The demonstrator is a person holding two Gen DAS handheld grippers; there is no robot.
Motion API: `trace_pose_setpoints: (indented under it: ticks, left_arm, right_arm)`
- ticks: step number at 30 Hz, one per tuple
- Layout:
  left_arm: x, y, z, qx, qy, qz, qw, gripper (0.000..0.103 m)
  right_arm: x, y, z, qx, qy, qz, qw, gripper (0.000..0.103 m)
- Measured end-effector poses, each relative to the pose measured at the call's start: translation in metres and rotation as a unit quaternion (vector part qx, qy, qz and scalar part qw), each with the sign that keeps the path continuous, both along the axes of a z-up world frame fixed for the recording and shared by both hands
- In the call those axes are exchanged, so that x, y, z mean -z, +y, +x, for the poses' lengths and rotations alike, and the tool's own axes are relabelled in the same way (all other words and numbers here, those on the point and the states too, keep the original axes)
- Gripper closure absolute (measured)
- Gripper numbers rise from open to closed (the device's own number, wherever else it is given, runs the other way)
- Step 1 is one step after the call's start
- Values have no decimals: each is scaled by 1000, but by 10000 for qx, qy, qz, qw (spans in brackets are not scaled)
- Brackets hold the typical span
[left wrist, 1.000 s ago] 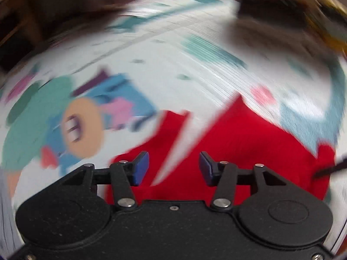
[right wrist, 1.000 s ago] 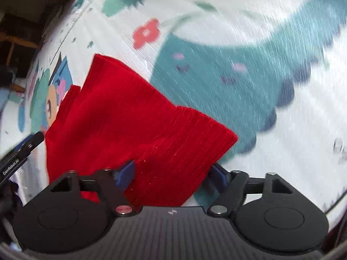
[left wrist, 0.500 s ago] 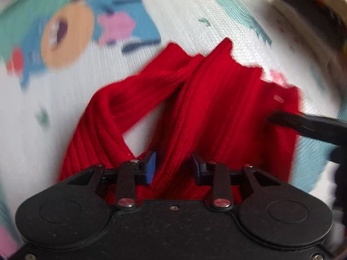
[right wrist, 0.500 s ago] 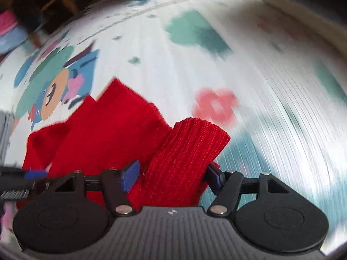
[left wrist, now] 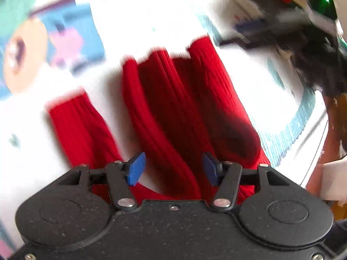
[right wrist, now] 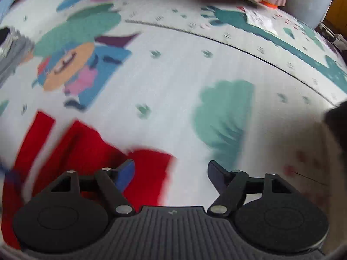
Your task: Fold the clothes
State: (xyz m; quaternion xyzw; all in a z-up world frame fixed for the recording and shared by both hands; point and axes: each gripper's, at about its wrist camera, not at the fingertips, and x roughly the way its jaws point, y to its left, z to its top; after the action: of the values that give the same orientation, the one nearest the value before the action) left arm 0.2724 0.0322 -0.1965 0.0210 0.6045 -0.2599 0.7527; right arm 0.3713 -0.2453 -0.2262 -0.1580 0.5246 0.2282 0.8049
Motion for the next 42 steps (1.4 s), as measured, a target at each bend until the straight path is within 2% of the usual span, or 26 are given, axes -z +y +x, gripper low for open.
trace_pose_setpoints:
  ticks: [2, 4, 6, 8, 9, 11, 12, 14, 15, 17, 18, 21, 24, 28, 29, 32, 33, 35, 36, 39, 42]
  left_arm:
    - [-20, 9, 7, 280, -225, 457, 9983, 46]
    - [-35, 19, 9, 514, -401, 867, 9941, 46]
    - [-42, 30, -3, 758, -520, 1145, 9892, 46]
    - [-42, 41, -23, 979, -836, 1295, 9832, 46]
    - [-41, 48, -29, 979, -1062, 1192, 9823, 46]
    - [-24, 70, -29, 560, -1366, 750, 9862, 49]
    - [-15, 81, -28, 330, -1507, 519, 9867, 50]
    - [9, 94, -17, -389, -1294, 210, 9906, 53]
    - [18, 95, -11, -549, -1137, 78, 9920, 53]
    - [29, 85, -4, -336, -1235, 289, 9914, 53]
    - [32, 81, -1, -308, -1301, 343, 9904, 53]
    - [43, 84, 17, -833, -1248, 9, 9887, 53]
    - [57, 82, 29, -1055, -1195, 9, 9872, 52]
    - [68, 86, 31, -1199, -1055, 36, 9872, 51]
    - [69, 86, 28, -1196, -1105, -8, 9867, 47]
    - [69, 81, 26, -1098, -1226, 44, 9864, 46]
    - [69, 80, 25, -1023, -1269, 82, 9866, 47]
    - [71, 77, 26, -947, -1309, 109, 9868, 56]
    - [71, 77, 27, -935, -1315, 104, 9868, 62]
    - [71, 75, 30, -938, -1306, 84, 9870, 71]
    - [72, 72, 30, -903, -1307, 8, 9873, 85]
  right_arm:
    - [-14, -23, -8, -42, 199, -292, 9994, 28]
    - [-25, -45, -19, -31, 353, -330, 9988, 26]
    - [-28, -64, -37, 98, 459, -41, 9989, 22]
    - [-26, -82, -55, 286, 554, 351, 9974, 23]
    - [-22, -88, -61, 425, 590, 621, 9954, 24]
    - [-8, -97, -71, 689, 680, 1147, 9887, 33]
    - [-1, -100, -75, 830, 727, 1368, 9844, 34]
    - [12, -99, -80, 873, 810, 1480, 9818, 34]
    - [17, -95, -80, 789, 774, 1421, 9837, 34]
    - [27, -90, -80, 700, 726, 1366, 9855, 34]
    - [33, -90, -76, 832, 721, 1435, 9835, 34]
    - [46, -96, -64, 1456, 723, 1780, 9705, 34]
    - [52, -93, -57, 1616, 802, 2159, 9596, 33]
    - [56, -77, -52, 1367, 705, 1972, 9682, 32]
    - [58, -73, -49, 1340, 712, 1930, 9694, 32]
    - [65, -65, -43, 1347, 814, 2059, 9658, 32]
    - [66, -58, -43, 1228, 806, 2029, 9681, 34]
    - [66, -44, -44, 919, 729, 1860, 9755, 55]
    - [67, -38, -44, 825, 732, 1761, 9782, 55]
    - [66, -32, -42, 829, 780, 1800, 9771, 60]
    - [62, -37, -48, 872, 640, 1879, 9762, 71]
